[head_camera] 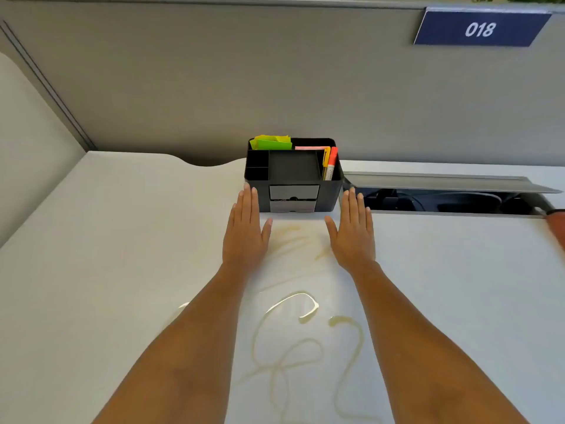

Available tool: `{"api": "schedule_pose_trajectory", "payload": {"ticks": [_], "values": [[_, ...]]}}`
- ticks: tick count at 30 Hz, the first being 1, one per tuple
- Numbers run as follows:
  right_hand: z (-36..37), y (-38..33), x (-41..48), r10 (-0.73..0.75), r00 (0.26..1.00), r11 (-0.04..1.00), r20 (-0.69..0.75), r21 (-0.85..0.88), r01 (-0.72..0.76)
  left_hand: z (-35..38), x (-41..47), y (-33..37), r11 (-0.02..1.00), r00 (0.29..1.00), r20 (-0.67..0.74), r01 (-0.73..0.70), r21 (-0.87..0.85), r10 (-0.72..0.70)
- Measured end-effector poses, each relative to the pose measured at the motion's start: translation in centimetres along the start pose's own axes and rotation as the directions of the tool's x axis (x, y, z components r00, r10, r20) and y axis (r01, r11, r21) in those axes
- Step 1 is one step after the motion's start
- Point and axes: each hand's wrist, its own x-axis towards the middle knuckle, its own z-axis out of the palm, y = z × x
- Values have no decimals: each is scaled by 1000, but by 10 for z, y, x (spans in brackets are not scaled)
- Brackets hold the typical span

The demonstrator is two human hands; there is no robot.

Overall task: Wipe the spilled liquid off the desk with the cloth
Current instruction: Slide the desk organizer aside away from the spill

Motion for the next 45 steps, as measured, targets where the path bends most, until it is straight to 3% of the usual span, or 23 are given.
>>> {"api": "schedule_pose_trajectory", "payload": {"ticks": [7,14,21,25,28,31,35,37,45], "values": [[19,7,-9,8,992,1000,126,5,-9,25,-14,-12,997,978,196,73,12,-74],[22,8,-7,15,972,1000,235,9,-17,27,-14,-14,993,960,256,121,-10,-115],[18,9,-4,7,973,999,230,51,-19,22,-10,-11,989,953,276,142,-32,-128],[5,4,1,108,993,946,55,301,-119,10,1,-4,938,953,197,271,-217,-230],[-13,-10,16,328,944,769,-46,594,-238,-4,14,3,815,914,125,401,-419,-386],[-30,-21,40,402,913,674,-65,696,-247,-15,32,10,739,879,81,442,-508,-470],[-43,-33,70,345,939,731,1,627,-269,-27,58,20,711,889,2,367,-600,-457],[-45,-35,80,316,947,767,52,574,-287,-32,72,23,675,865,17,403,-618,-501],[-49,-37,93,417,896,751,154,497,-435,-47,97,19,698,818,164,559,-448,-551]]}}
